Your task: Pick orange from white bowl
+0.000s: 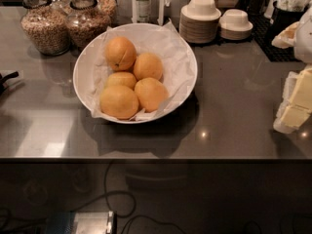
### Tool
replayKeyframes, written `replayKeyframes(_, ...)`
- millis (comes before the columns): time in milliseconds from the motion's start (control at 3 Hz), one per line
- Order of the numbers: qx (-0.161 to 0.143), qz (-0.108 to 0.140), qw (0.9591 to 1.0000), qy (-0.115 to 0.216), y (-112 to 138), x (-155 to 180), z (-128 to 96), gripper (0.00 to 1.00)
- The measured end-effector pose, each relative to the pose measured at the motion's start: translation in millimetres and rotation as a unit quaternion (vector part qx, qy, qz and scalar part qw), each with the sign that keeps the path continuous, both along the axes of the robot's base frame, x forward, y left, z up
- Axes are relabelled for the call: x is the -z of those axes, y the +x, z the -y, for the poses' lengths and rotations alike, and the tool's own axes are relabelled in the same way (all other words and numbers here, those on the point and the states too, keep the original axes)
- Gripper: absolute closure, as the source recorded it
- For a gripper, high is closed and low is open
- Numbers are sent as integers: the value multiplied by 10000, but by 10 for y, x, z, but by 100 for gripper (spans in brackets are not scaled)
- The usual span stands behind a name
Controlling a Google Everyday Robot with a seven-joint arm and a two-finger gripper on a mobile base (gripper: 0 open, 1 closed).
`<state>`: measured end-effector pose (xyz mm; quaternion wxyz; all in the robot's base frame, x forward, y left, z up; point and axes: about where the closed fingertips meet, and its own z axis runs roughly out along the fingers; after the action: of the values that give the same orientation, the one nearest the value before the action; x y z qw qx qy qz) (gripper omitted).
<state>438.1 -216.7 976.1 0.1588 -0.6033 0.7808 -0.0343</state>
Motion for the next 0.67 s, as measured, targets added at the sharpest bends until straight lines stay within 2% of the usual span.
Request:
replayKeyframes(333, -1, 0, 10000, 1, 0, 0, -1, 0)
replayKeyframes(667, -199, -35, 9997, 123, 40, 23, -91, 0)
